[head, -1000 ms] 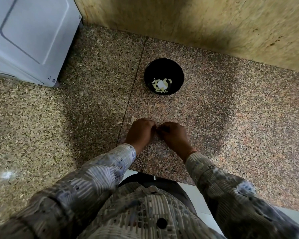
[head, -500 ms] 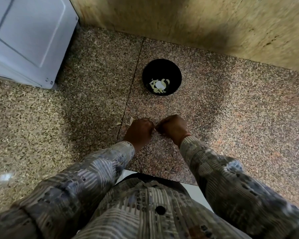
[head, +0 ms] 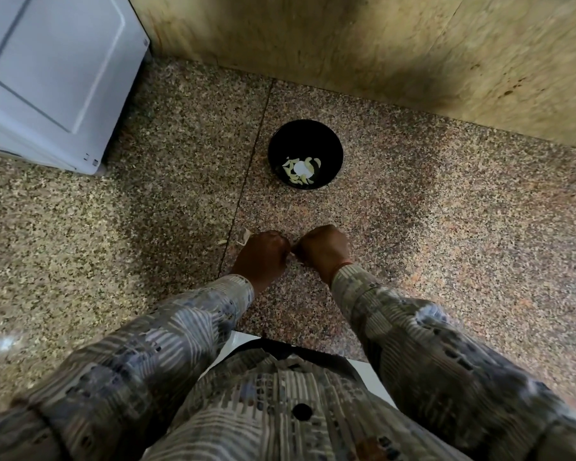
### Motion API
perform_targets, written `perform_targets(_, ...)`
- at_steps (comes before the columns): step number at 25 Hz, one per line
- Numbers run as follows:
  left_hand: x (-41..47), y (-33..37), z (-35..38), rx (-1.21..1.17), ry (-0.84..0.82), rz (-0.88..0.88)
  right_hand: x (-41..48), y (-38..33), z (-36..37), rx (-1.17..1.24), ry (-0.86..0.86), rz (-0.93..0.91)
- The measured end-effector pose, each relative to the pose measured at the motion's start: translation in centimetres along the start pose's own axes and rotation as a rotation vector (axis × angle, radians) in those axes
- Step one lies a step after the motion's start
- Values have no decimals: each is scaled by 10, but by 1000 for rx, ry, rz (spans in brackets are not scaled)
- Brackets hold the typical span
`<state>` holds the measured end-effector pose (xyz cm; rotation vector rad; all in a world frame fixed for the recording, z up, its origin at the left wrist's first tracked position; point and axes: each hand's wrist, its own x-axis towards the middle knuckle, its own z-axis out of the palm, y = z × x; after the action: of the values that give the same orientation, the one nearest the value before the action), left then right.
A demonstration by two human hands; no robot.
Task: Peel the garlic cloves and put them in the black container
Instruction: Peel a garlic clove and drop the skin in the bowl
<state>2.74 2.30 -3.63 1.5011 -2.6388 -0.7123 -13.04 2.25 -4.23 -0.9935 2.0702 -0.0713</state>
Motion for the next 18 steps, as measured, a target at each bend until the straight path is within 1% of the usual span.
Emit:
perform_targets(2, -1, 1, -1, 21, -22, -3, -4, 1, 0, 56, -20, -69)
perform_targets(3, -2, 2, -2, 24, -30, -14, -5, 3, -1, 24, -21, -111)
perform_targets(6, -1, 7, -6, 17, -36, -39, -10, 8, 3, -4, 46, -124)
perform_targets(7, -3, 10, -8, 10, -43, -47, -13, 10, 5, 65, 49, -135)
perform_targets(9, -12, 18, -8, 2, -18, -39, -24, 18, 4, 164, -18, -203)
perform_targets(11, -22, 25, -10, -47, 78, -39, -36, 26, -9, 311, -93, -233)
perform_targets(12, -27, 31, -13, -142, 141, -94, -43, 28, -19, 449, -152, -226)
perform_targets(13, -31, 37, -17, -329, 184, -217, -50, 29, -28, 603, -218, -198)
perform_targets(14, -33, 45, -24, -600, 210, -374, -58, 28, -37, 716, -279, -179)
perform_targets(15, -36, 53, -31, -892, 200, -517, -65, 27, -48, 790, -328, -181)
perform_targets(16, -38, 60, -38, -1119, 201, -593, -73, 26, -60, 821, -363, -199)
perform_targets(17, -40, 66, -47, -1198, 205, -615, -80, 24, -70, 803, -364, -256)
perform_targets(18, -42, 73, -58, -1229, 207, -612, -85, 25, -80, 705, -304, -376)
